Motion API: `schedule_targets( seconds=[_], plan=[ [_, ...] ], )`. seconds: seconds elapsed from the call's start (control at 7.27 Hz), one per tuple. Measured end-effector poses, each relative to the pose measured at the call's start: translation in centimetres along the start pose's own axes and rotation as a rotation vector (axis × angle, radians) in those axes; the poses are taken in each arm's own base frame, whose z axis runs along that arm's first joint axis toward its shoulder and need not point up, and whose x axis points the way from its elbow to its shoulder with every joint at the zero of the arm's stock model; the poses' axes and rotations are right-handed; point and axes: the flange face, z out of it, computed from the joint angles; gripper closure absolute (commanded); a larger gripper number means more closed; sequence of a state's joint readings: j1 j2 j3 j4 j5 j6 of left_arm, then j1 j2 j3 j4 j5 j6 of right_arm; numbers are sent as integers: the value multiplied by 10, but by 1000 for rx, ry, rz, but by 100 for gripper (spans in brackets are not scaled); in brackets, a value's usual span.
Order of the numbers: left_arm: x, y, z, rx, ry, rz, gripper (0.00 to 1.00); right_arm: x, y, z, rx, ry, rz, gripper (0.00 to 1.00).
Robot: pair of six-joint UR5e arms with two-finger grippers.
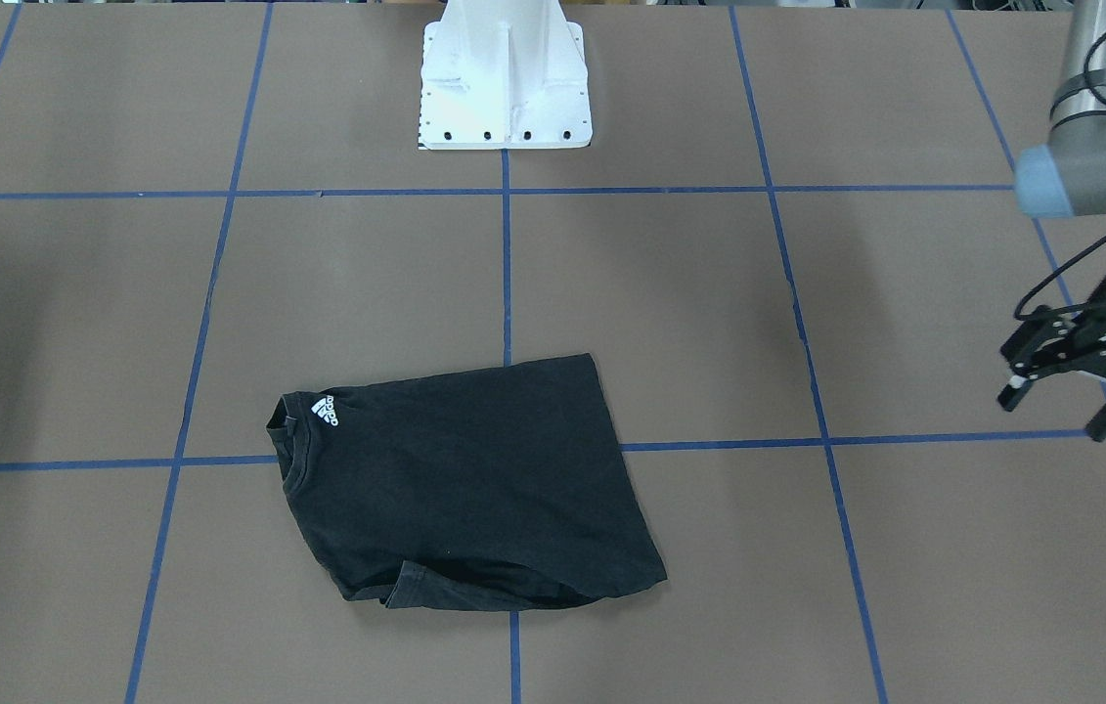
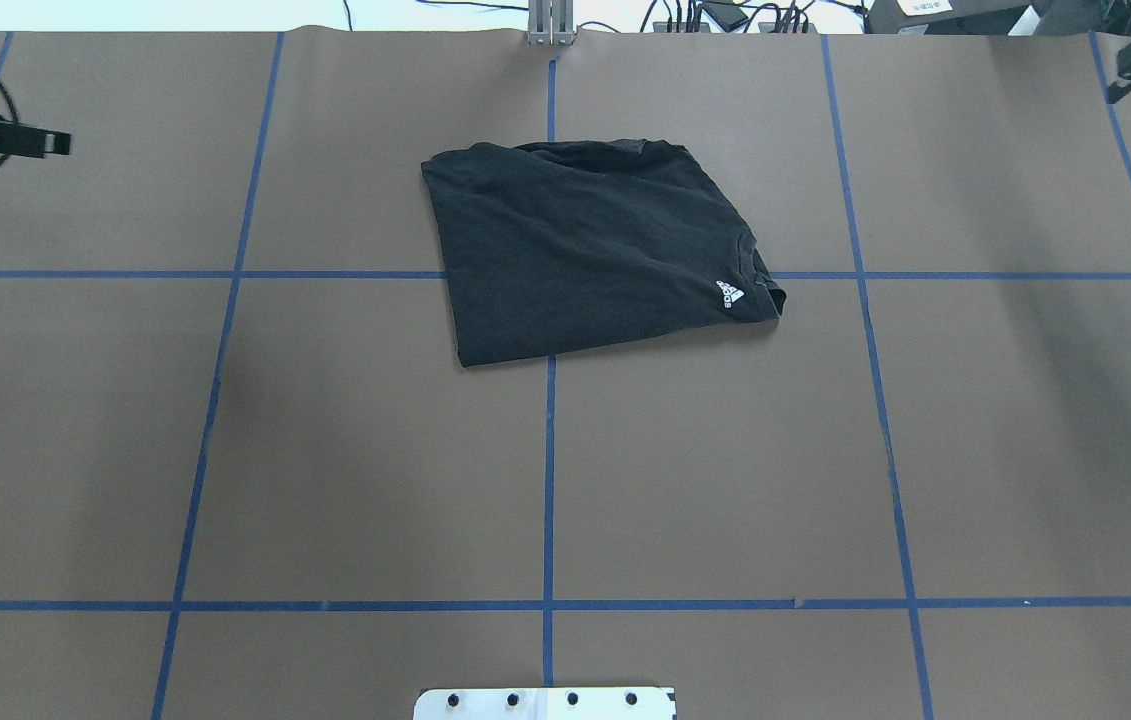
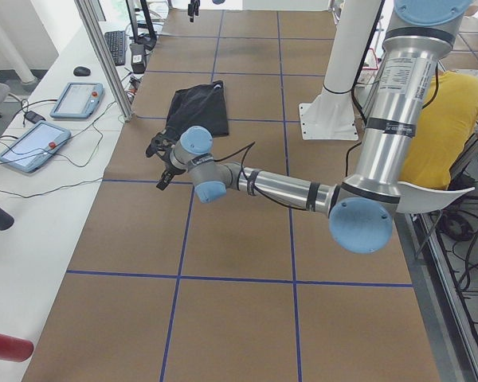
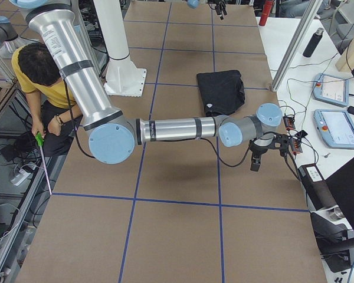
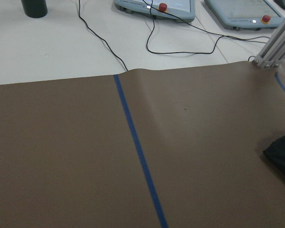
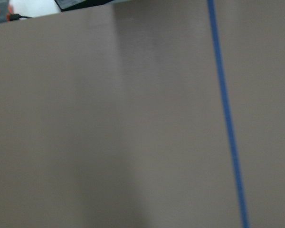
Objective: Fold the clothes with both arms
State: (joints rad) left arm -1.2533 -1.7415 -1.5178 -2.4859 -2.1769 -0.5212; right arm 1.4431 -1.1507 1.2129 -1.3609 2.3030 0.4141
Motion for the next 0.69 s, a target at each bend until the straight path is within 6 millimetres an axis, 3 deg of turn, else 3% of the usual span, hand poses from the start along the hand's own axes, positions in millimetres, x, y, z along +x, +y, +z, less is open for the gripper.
schedule_targets(
  seconds=[0.28, 0.41, 0.69],
  plan=[
    [-91, 4, -55, -113, -97, 123, 0, 97, 35, -13, -34, 22, -101, 0],
    [-117, 5, -70, -178, -131, 124, 0, 130, 66, -16, -37, 19, -123, 0],
    [-141, 11, -79, -289, -158, 48, 0, 155, 137, -19, -46, 5, -130, 0]
  ],
)
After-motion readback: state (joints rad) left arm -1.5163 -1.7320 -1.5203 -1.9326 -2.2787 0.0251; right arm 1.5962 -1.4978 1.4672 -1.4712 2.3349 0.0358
